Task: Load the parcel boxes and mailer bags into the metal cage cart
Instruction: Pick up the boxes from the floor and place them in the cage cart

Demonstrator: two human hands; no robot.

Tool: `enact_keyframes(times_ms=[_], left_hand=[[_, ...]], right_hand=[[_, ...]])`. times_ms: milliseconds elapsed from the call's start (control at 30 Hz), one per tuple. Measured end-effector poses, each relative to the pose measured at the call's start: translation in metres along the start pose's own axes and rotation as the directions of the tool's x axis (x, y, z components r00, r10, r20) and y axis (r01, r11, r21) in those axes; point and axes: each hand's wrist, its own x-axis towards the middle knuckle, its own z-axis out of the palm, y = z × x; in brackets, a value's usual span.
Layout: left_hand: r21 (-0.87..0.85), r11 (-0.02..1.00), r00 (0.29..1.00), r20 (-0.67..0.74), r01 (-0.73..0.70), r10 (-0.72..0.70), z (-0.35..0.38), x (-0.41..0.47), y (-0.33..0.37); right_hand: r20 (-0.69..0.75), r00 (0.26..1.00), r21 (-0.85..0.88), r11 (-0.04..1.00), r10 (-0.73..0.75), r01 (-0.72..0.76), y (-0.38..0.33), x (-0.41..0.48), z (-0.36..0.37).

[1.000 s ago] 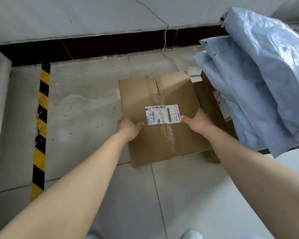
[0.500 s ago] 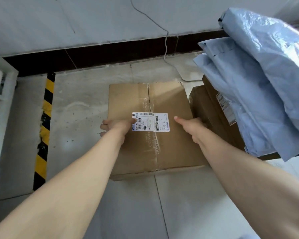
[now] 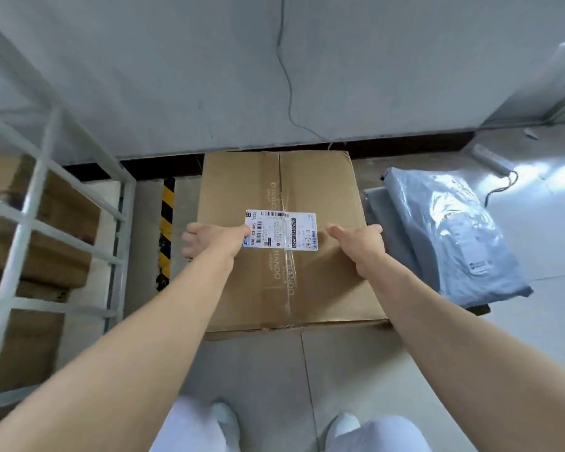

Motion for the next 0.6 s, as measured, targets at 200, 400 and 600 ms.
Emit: enact_keyframes(times_ms=[200,400,600], left_hand=[[-0.04,0.997,0.998,0.008,-0.063,0.063,-0.165,-0.099,0.086],[-0.191,0.96,0.979,-0.023,-0.203,0.202,-0.323,-0.184,0.164],[-0.297,0.866,0.91,-0.238,-0.402,0.341,-0.45,-0.239,0.196]], right_hand=[[-0.056,0.996,0.033,0.997,-0.064,0.066,-0.12,-0.132,-0.096],[-0.159,0.959,0.067,0.967,-0.233,0.246,-0.242,-0.258,-0.179],[-0.2,0.879,0.141,0.875,-0.433,0.464,-0.327,-0.352,-0.211]])
